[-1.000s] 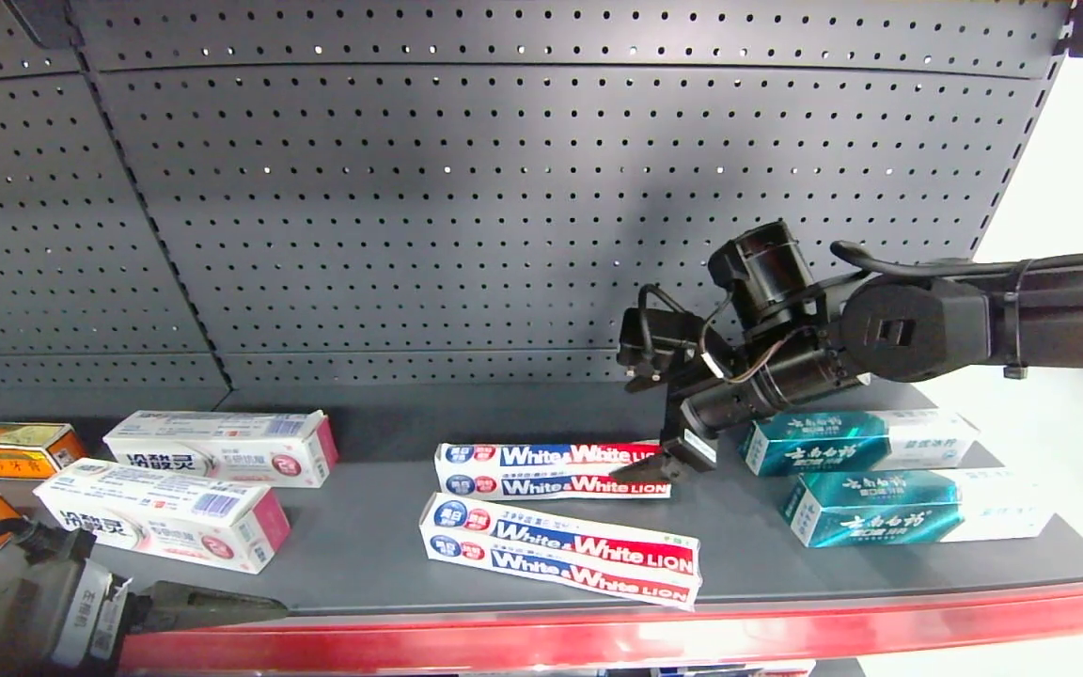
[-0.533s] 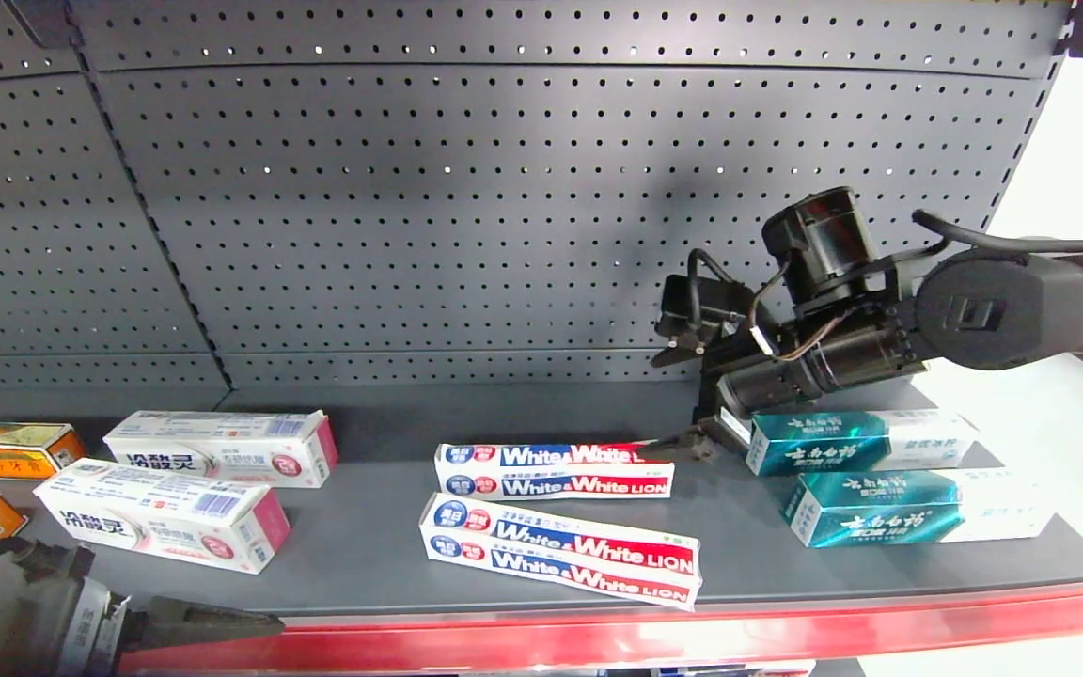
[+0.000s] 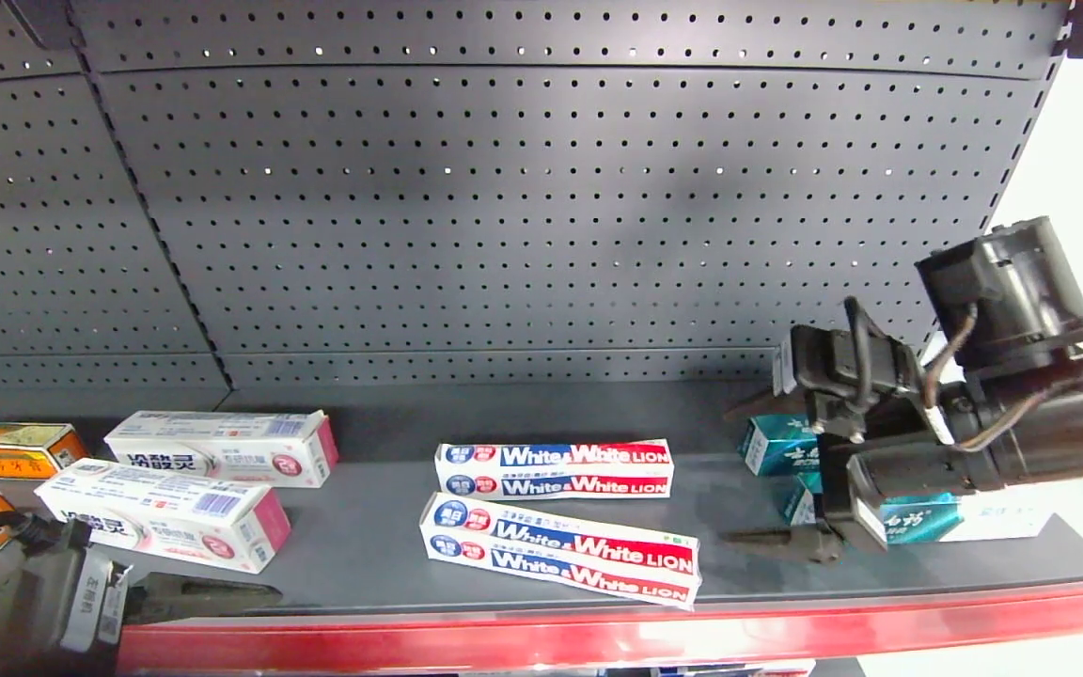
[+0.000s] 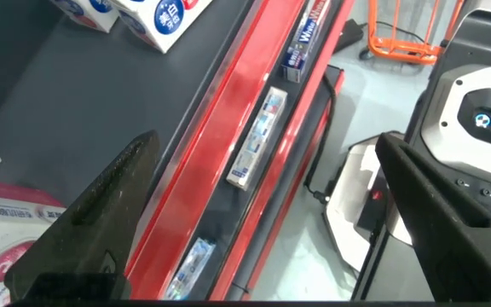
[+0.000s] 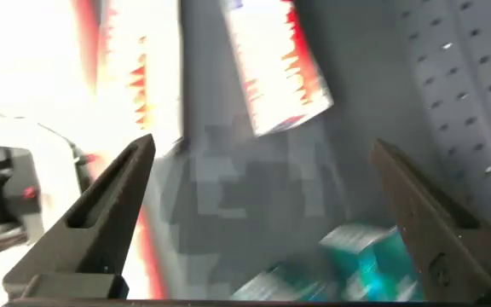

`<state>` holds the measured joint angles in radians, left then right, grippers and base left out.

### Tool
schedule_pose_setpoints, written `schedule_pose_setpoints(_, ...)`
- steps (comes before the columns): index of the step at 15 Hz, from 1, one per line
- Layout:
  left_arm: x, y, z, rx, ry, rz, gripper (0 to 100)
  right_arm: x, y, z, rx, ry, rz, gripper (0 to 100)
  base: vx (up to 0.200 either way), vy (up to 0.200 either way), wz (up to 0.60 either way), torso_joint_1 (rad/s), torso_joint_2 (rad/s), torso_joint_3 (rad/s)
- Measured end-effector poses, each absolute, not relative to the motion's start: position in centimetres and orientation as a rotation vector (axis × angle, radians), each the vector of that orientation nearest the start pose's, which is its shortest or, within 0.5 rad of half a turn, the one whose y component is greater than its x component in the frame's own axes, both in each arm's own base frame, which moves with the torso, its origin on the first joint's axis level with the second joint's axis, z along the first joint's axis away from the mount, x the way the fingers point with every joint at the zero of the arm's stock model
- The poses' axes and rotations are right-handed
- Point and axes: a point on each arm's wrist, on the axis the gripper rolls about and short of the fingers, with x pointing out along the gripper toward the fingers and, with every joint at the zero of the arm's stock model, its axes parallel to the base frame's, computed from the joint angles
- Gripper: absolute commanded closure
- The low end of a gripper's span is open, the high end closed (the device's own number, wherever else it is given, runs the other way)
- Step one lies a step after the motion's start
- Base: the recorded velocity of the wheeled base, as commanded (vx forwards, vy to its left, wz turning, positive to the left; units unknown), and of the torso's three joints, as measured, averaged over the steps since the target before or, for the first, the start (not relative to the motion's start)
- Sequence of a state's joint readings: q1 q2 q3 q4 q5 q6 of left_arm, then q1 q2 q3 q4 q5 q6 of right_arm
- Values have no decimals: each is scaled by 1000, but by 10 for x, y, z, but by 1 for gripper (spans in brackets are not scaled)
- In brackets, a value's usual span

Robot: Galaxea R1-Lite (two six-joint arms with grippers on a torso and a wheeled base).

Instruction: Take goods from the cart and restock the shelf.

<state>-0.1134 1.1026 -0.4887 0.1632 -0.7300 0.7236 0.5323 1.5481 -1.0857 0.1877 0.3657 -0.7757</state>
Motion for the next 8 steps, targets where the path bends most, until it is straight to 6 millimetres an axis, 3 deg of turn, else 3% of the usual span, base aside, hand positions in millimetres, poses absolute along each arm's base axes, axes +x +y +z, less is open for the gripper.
schedule_pose_setpoints(3, 118, -29, 162, 409, 426, -1024, 0, 193, 130, 224, -760, 302, 1102, 0, 0, 0, 0, 0, 0, 0)
schedule_pose_setpoints(8, 118, -29, 162, 408, 426, -1024, 0, 173, 136, 218, -807, 315, 1115, 0, 0, 0, 0, 0, 0, 0)
